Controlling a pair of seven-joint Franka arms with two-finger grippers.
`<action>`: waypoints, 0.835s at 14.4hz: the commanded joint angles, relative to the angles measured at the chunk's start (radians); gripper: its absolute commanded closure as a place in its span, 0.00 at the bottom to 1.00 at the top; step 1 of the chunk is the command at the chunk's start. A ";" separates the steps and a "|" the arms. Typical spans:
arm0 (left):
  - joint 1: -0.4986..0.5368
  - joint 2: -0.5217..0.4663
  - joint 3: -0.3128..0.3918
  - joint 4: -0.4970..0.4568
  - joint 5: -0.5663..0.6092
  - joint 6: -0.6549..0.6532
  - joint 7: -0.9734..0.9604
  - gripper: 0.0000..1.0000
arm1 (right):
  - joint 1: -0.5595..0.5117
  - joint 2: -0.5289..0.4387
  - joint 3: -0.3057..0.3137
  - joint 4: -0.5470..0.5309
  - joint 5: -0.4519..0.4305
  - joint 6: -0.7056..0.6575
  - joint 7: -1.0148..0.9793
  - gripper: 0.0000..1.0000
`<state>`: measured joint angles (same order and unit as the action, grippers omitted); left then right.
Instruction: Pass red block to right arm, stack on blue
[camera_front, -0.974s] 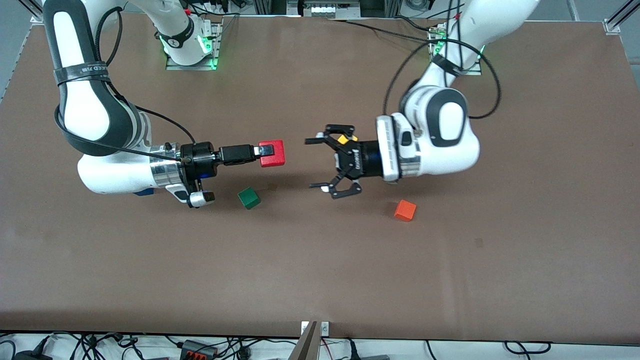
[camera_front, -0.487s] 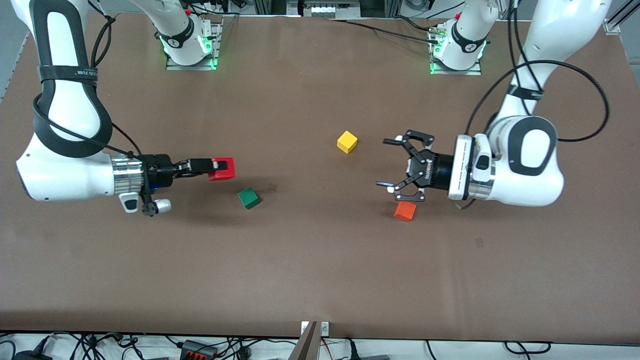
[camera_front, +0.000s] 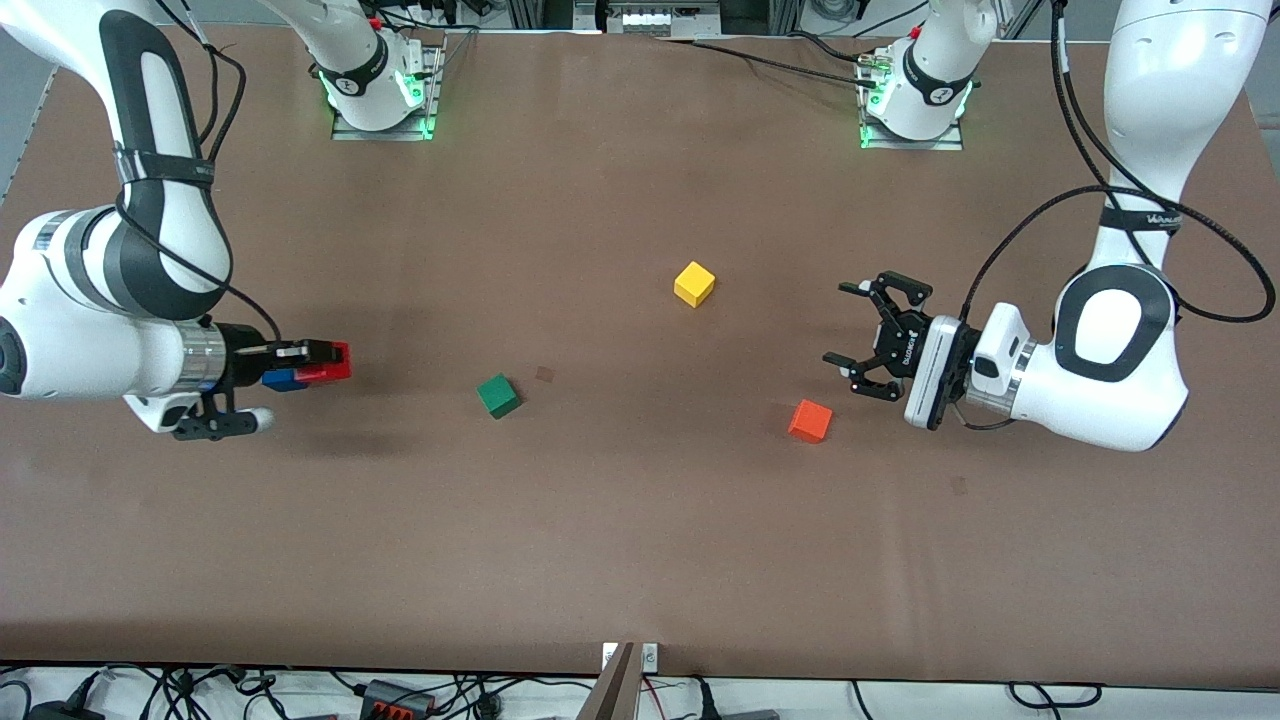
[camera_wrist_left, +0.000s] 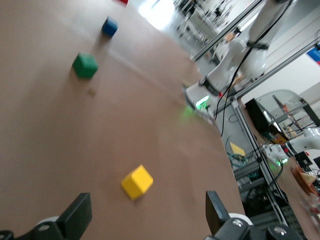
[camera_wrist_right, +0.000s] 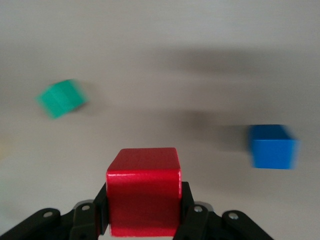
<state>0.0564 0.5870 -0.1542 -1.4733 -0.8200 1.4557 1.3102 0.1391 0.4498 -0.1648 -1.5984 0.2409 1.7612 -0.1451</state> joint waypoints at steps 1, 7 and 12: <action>-0.001 0.031 0.024 0.097 0.143 -0.028 -0.251 0.00 | -0.003 -0.146 -0.009 -0.249 -0.142 0.189 -0.005 1.00; -0.030 -0.009 0.021 0.361 0.787 -0.155 -0.503 0.00 | -0.015 -0.238 -0.013 -0.563 -0.319 0.552 0.009 1.00; -0.030 -0.189 0.013 0.258 0.953 -0.158 -0.745 0.00 | -0.082 -0.186 -0.010 -0.584 -0.330 0.652 0.006 1.00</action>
<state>0.0371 0.5029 -0.1442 -1.1021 0.1044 1.2977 0.7052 0.0933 0.2536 -0.1839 -2.1720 -0.0683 2.3669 -0.1428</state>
